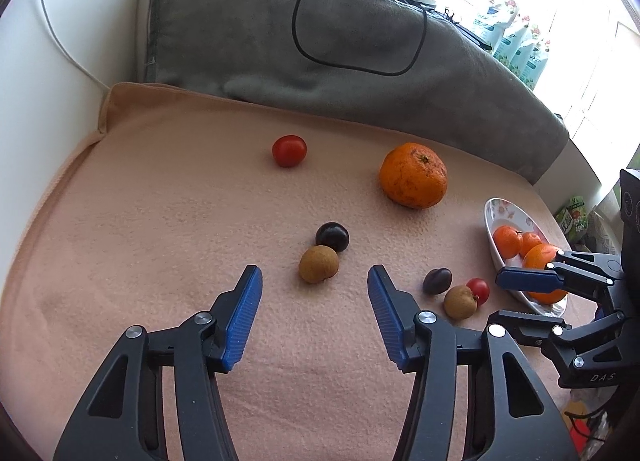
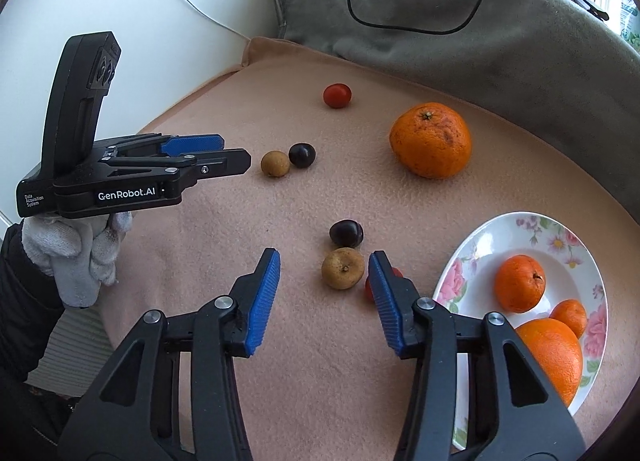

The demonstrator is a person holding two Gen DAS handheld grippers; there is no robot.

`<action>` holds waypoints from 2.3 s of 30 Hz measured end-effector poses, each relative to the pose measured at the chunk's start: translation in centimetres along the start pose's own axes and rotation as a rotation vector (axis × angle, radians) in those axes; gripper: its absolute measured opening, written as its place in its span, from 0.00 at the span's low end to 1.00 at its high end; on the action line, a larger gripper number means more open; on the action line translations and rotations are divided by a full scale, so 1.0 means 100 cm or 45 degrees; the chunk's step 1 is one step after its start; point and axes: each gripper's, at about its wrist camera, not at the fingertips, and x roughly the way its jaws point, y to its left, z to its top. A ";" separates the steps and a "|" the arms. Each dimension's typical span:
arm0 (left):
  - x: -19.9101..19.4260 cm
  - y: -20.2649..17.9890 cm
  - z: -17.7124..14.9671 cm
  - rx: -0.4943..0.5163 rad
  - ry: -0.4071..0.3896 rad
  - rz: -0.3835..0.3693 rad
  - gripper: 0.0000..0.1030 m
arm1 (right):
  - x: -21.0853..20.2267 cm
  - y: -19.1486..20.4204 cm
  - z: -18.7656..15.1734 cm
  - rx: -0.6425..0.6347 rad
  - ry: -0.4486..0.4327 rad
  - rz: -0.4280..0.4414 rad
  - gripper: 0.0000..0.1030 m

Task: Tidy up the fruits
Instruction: 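Move both tools toward the small brown kiwis on the cloth, then close the right gripper on a brown kiwi while the left gripper grasps another kiwi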

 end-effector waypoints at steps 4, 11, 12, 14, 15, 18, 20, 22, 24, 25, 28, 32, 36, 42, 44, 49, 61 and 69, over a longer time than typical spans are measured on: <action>0.007 0.000 0.002 -0.004 0.013 -0.015 0.47 | 0.007 0.001 0.001 -0.014 0.022 -0.017 0.44; 0.023 0.000 0.006 0.012 0.044 -0.007 0.43 | 0.016 0.001 0.002 -0.023 0.045 -0.031 0.41; 0.025 0.000 0.006 0.010 0.047 -0.007 0.43 | 0.017 0.002 0.002 -0.027 0.047 -0.035 0.40; 0.028 0.001 0.006 0.008 0.052 -0.008 0.42 | 0.019 0.002 0.003 -0.032 0.054 -0.041 0.40; 0.029 0.001 0.006 0.008 0.055 -0.008 0.42 | 0.020 0.003 0.002 -0.036 0.056 -0.045 0.40; 0.033 0.002 0.006 0.008 0.065 -0.006 0.41 | 0.021 0.002 0.003 -0.041 0.060 -0.056 0.39; 0.035 0.002 0.007 0.009 0.071 -0.004 0.41 | 0.022 0.001 0.003 -0.039 0.062 -0.060 0.38; 0.036 0.001 0.007 0.012 0.073 -0.003 0.41 | 0.023 0.001 0.004 -0.041 0.063 -0.063 0.36; 0.037 0.001 0.008 0.014 0.076 -0.001 0.40 | 0.023 0.001 0.004 -0.047 0.063 -0.064 0.36; 0.037 0.001 0.008 0.014 0.078 0.000 0.40 | 0.023 0.002 0.004 -0.050 0.064 -0.066 0.35; 0.039 0.000 0.009 0.017 0.084 0.005 0.37 | 0.023 0.003 0.004 -0.060 0.067 -0.069 0.33; 0.042 -0.001 0.008 0.023 0.093 0.010 0.36 | 0.024 0.004 0.003 -0.075 0.070 -0.083 0.32; 0.044 -0.002 0.008 0.027 0.099 0.014 0.32 | 0.024 0.004 0.003 -0.084 0.072 -0.090 0.32; 0.047 -0.002 0.008 0.032 0.103 0.007 0.28 | 0.028 0.006 0.003 -0.118 0.081 -0.130 0.32; 0.047 -0.001 0.008 0.032 0.102 0.001 0.25 | 0.029 0.007 0.004 -0.125 0.084 -0.142 0.29; 0.047 -0.001 0.008 0.034 0.099 0.002 0.25 | 0.031 0.007 0.005 -0.126 0.081 -0.153 0.27; 0.041 -0.001 0.008 0.028 0.081 0.006 0.25 | 0.025 0.006 0.002 -0.106 0.060 -0.129 0.27; 0.030 -0.006 0.010 0.045 0.054 0.006 0.25 | 0.020 0.005 0.001 -0.103 0.035 -0.123 0.27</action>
